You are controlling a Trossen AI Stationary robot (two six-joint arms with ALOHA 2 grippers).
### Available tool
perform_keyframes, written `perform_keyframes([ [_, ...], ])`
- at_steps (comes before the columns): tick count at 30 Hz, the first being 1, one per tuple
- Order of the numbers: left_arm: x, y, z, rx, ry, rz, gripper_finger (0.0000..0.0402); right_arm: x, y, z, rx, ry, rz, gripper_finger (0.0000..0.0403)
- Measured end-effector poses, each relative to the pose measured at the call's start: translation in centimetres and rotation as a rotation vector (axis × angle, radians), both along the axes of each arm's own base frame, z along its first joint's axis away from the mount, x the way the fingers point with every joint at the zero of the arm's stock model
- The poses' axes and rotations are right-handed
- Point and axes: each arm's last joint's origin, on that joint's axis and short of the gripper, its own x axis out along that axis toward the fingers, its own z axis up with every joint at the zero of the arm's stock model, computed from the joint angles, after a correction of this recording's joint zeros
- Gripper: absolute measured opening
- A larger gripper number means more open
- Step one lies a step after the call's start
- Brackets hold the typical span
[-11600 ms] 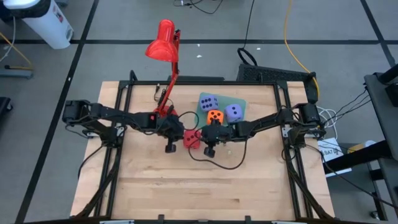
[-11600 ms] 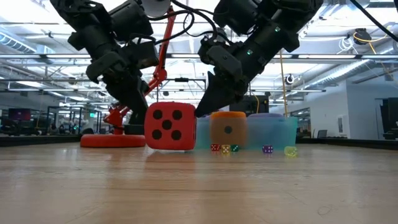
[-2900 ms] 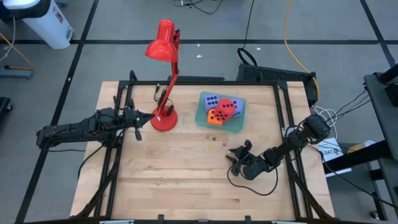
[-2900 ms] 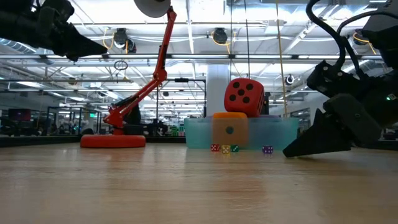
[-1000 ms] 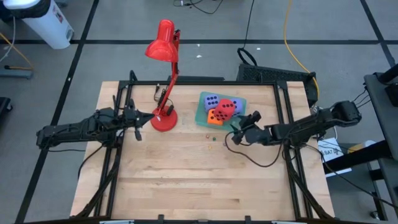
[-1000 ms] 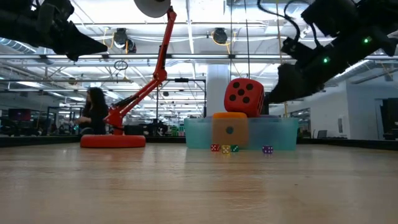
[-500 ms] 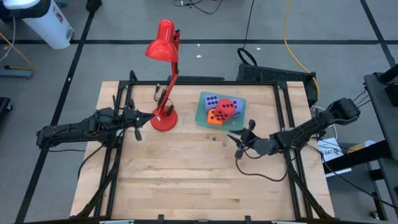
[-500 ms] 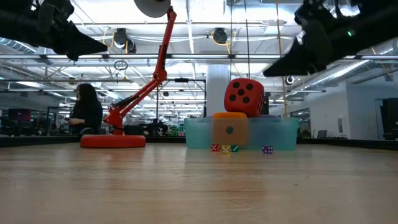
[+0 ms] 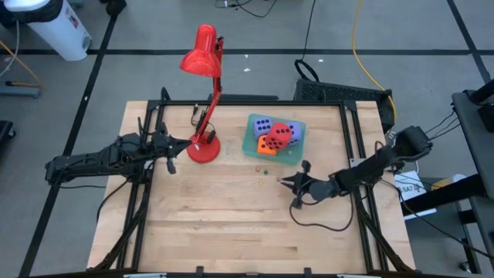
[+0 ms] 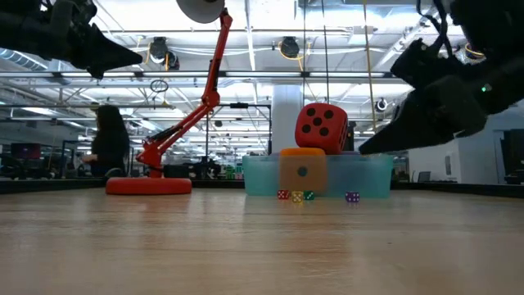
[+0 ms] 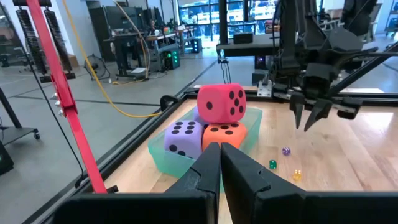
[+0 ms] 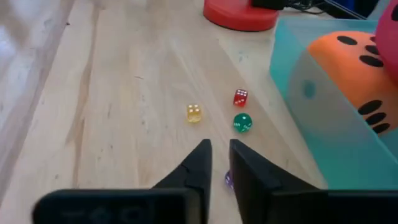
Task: Pick & Place Dice
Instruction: Put the small purple dice into the green bin
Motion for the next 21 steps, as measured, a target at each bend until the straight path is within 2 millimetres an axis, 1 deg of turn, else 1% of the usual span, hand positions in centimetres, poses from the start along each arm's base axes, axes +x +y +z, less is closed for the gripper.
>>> perform_keyframes([
  [7, 0.0, 0.0, -0.1, -0.001, 0.006, 0.0, 0.0026, 0.5, -0.2, -2.0, 0.001, 0.049, -0.023, 0.0151],
  [10, 0.0, 0.0, -0.1, -0.001, 0.008, 0.0, 0.0026, 0.7, -0.1, -2.8, 0.01, 0.063, -0.009, 0.0179],
  [16, 0.0, 0.0, -0.1, -0.001, 0.009, 0.001, 0.0026, 1.3, -0.3, -3.6, 0.015, 0.026, -0.029, 0.0206],
  [21, 0.0, 0.0, -0.1, 0.0, 0.008, 0.002, 0.0026, 1.5, -1.1, -4.5, 0.036, 0.034, -0.097, 0.021],
])
